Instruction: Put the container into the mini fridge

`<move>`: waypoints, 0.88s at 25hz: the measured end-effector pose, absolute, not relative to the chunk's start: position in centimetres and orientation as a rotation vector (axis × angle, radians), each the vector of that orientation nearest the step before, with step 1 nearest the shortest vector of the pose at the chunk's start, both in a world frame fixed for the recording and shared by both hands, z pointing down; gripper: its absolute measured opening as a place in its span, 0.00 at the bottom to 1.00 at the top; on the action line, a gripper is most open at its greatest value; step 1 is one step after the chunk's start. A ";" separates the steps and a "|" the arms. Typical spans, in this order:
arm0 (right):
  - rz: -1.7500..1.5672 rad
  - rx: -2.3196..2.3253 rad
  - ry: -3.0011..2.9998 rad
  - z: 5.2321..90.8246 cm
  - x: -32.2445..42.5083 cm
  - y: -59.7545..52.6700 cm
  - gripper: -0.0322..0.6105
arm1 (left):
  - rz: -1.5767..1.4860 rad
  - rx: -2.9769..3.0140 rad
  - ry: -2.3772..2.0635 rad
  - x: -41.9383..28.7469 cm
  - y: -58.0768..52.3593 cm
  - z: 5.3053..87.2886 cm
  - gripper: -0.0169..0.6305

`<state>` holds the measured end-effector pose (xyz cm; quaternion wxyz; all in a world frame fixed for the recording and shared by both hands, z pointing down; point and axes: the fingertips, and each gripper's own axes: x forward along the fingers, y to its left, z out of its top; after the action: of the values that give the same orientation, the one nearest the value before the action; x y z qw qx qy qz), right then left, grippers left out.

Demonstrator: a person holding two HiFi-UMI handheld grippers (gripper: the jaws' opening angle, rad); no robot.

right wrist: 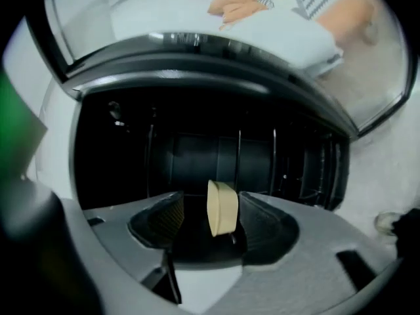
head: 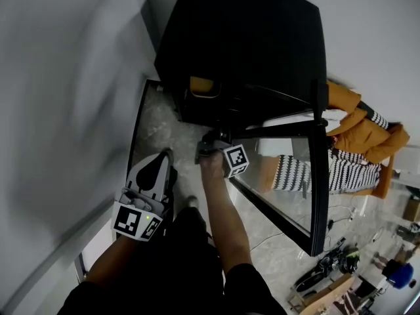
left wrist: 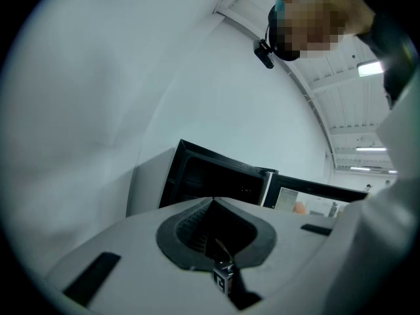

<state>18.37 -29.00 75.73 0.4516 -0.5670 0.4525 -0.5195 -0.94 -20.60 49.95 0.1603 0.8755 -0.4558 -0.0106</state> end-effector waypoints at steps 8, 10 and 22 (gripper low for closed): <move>-1.392 -1.437 1.289 69.4 16.8 -20.9 0.25 | -0.031 2.498 -1.368 -0.3 -14.0 45.0 0.03; -1.415 -1.446 1.359 67.9 16.5 -19.1 0.21 | -0.037 2.496 -1.395 -0.2 -12.2 43.8 0.03; -1.521 -1.501 1.660 60.6 12.9 -11.1 0.05 | -0.047 2.447 -1.452 -0.5 -4.3 40.2 0.03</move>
<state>12.90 -11.06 60.63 0.2161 -0.5417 0.5989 -0.5489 -0.55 -4.33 40.20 0.1473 0.8505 -0.5047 -0.0163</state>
